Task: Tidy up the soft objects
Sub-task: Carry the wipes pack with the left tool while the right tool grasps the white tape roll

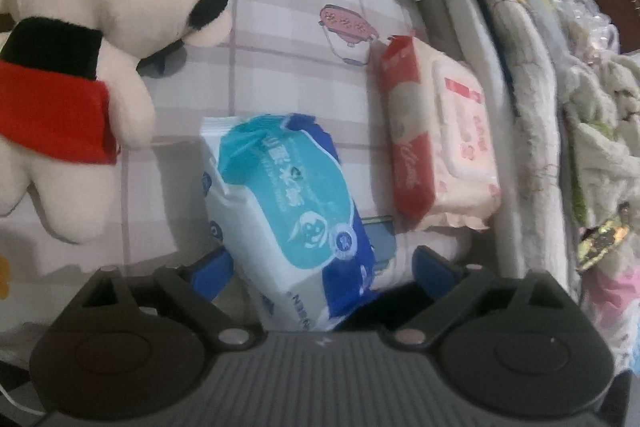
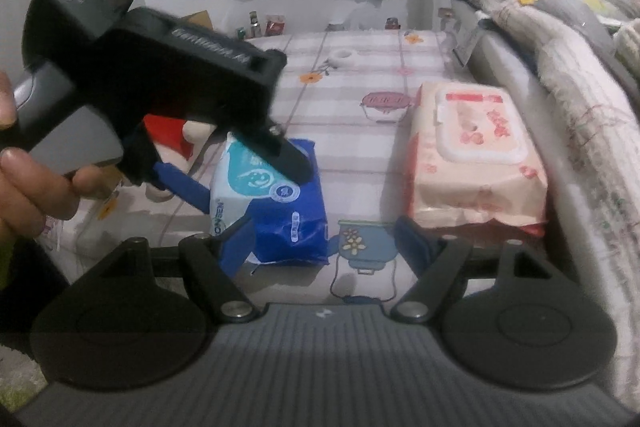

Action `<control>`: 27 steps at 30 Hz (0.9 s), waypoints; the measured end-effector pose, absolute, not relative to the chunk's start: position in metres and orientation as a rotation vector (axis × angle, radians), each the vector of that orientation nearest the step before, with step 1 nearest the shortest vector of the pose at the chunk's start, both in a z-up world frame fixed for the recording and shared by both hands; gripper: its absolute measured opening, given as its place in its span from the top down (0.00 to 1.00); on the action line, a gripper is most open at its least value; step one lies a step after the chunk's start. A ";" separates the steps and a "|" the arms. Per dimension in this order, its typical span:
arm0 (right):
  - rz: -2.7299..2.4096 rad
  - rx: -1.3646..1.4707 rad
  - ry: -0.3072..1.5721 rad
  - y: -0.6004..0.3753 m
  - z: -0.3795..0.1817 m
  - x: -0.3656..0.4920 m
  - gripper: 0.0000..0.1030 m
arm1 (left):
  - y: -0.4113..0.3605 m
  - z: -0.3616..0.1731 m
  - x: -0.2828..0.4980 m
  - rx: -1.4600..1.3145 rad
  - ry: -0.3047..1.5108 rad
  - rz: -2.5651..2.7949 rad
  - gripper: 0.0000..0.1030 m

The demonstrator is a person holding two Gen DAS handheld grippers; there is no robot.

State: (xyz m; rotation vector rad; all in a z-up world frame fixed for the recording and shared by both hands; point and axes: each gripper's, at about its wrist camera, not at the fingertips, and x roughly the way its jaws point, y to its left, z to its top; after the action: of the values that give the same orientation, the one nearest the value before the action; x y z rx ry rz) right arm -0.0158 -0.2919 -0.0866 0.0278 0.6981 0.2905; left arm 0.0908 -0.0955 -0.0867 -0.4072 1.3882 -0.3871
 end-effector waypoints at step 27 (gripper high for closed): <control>0.200 0.090 0.703 -0.319 -0.081 -0.021 0.26 | -0.132 -0.104 0.102 -0.122 1.298 -0.378 0.29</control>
State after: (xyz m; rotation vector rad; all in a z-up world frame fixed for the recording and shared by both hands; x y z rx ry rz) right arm -0.0207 -0.3193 -0.0814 0.0895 0.7029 0.2000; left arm 0.1017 -0.1321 -0.1041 -0.1221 1.2985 -0.3776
